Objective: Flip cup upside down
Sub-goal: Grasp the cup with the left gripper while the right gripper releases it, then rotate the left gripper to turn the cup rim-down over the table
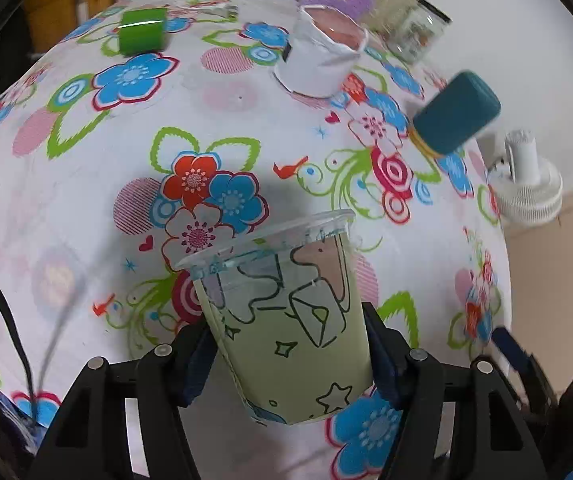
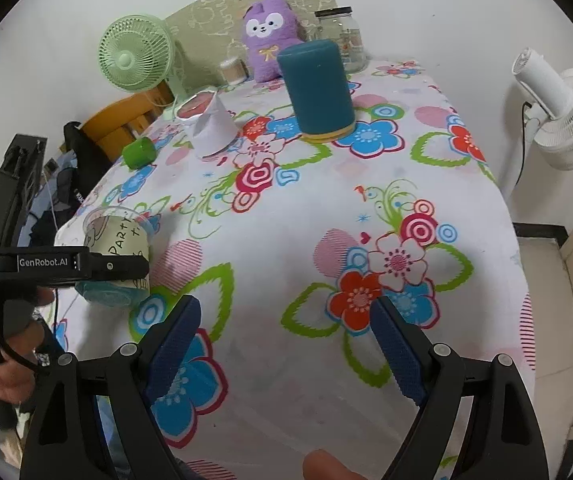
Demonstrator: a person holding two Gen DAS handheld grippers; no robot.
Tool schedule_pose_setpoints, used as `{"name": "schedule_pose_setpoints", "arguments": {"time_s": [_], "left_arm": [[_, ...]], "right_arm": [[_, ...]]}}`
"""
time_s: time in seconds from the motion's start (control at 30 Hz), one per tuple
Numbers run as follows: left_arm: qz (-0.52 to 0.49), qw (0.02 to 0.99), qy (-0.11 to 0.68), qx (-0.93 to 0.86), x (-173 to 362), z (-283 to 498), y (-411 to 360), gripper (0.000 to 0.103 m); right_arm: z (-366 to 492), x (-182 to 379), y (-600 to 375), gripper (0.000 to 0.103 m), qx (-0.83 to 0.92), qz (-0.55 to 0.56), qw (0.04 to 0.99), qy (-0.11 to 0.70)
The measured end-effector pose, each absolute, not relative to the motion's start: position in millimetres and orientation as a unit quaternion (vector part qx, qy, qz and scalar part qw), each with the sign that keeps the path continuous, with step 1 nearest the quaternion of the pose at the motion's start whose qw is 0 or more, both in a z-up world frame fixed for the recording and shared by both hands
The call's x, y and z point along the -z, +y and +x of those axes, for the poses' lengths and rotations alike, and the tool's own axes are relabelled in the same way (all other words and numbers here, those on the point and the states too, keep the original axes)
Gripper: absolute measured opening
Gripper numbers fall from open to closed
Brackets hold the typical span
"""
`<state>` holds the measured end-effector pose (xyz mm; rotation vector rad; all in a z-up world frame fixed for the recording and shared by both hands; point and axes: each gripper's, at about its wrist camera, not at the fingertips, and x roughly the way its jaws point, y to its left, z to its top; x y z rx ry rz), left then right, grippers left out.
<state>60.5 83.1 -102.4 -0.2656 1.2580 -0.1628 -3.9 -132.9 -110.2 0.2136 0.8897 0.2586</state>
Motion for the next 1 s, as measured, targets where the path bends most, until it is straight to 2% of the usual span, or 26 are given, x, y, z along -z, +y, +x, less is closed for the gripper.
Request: {"name": "schedule_pose_setpoints", "arguments": {"time_s": [0.47, 0.73, 1.0], "left_arm": [[0.071, 0.719, 0.681, 0.117, 60.7, 87.0, 107.7, 0.067], [0.149, 0.576, 0.793, 0.131, 82.2, 94.1, 108.4, 0.067], [0.207, 0.431, 0.868, 0.139, 118.0, 86.0, 92.9, 0.068]], "right_arm": [[-12.5, 111.2, -100.7, 0.088, -0.184, 0.086, 0.887, 0.414], [-15.4, 104.9, -89.2, 0.088, -0.201, 0.067, 0.89, 0.405], [-22.5, 103.9, -79.1, 0.088, -0.217, 0.049, 0.89, 0.397]]}}
